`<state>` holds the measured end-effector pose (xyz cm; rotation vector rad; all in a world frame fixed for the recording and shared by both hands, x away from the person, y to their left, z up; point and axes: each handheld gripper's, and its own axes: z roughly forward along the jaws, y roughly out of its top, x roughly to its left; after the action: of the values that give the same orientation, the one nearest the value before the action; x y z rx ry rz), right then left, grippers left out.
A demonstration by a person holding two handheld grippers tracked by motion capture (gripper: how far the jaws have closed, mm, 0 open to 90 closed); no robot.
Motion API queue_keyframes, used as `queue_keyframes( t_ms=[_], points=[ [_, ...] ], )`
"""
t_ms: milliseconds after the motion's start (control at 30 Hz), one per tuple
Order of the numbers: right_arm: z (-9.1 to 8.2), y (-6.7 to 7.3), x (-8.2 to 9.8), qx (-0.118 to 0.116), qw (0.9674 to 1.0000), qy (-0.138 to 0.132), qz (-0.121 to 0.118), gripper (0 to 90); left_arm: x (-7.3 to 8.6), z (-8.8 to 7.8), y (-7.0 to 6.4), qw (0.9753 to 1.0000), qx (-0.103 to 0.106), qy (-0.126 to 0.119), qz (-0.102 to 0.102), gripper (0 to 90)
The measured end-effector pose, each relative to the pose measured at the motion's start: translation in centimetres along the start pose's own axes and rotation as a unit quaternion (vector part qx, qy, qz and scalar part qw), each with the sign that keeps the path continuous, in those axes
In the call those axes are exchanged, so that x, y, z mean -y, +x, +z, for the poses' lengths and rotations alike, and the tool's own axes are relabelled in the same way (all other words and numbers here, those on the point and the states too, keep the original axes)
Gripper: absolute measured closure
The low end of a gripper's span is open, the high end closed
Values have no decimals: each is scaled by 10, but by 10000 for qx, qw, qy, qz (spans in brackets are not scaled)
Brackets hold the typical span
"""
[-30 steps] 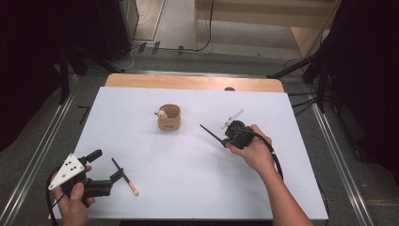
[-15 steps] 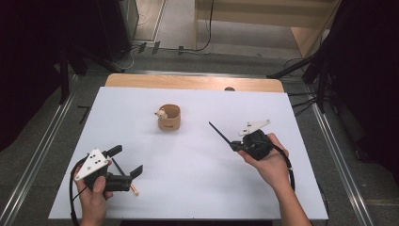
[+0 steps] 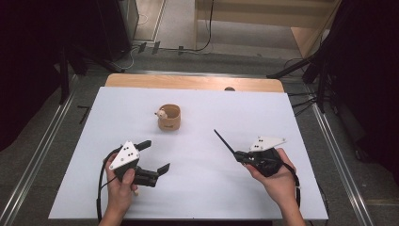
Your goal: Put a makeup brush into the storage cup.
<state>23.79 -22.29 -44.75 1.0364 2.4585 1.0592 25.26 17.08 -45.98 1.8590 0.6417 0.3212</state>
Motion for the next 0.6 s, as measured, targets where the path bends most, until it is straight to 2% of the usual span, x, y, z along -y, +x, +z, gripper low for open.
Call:
queue_keyframes(
  t_ms=[100, 167, 233, 400, 600],
  points=[
    [-3, 5, 4, -35, 10000, -67, -21, 856, -3, 8, -4, 9998, 200, 58, -27, 0],
    [-5, 7, 6, -83, 9999, -128, -33, 856, -5, 12, -6, 9991, 419, 65, -45, 0],
    [-7, 7, 6, -75, 9999, -74, -110, 856, -8, 16, -8, 9981, 607, 40, -49, 0],
    [-9, 10, 10, -155, 9996, -157, -146, 855, -16, 24, -15, 9960, 890, 83, -13, 5],
    [-8, 17, 10, -301, 9988, -173, -349, 855, -24, 36, -22, 9932, 1133, 279, 40, 145]
  ],
)
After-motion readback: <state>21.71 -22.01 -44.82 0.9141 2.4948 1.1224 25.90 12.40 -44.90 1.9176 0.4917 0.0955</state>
